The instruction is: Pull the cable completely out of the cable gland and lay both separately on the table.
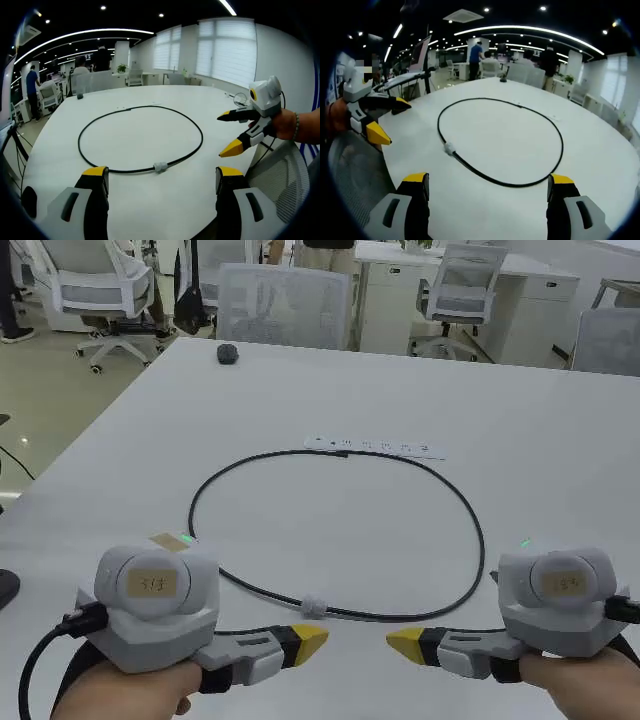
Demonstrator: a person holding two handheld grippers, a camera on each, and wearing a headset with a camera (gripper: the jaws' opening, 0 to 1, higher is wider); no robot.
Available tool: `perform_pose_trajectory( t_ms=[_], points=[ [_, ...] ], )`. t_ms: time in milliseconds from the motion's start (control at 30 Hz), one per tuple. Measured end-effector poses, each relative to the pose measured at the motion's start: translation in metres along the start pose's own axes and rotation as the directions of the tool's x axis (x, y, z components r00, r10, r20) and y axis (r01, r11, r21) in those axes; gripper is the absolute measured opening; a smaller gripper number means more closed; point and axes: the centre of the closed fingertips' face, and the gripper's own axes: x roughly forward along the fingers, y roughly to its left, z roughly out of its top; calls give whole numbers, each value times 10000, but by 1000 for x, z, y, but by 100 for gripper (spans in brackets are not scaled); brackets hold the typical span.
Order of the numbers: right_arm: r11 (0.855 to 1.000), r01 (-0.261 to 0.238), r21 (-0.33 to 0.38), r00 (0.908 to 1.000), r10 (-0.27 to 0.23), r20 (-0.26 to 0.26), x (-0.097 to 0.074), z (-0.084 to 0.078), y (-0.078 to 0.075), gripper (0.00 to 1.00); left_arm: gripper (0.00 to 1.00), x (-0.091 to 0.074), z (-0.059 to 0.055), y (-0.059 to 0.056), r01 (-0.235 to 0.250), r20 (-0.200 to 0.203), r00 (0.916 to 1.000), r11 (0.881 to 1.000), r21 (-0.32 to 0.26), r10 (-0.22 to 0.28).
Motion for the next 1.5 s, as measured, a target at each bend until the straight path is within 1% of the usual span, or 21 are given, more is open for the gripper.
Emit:
perform_pose_trajectory(
  t_ms=[400,567,1500],
  points=[
    [10000,-85,-38,10000,85,16,0,2,3,99,88,-3,-1,1,-16,-21,10000,10000,16,16],
    [10000,-57,-15,10000,57,62,-1,2,2,99,88,-3,-1,-1,5,-27,10000,10000,6,-5],
    [10000,-18,-9,10000,18,-3,-3,-2,1,99,88,-5,-7,-2,-42,-130,9999,10000,-10,42]
  ],
)
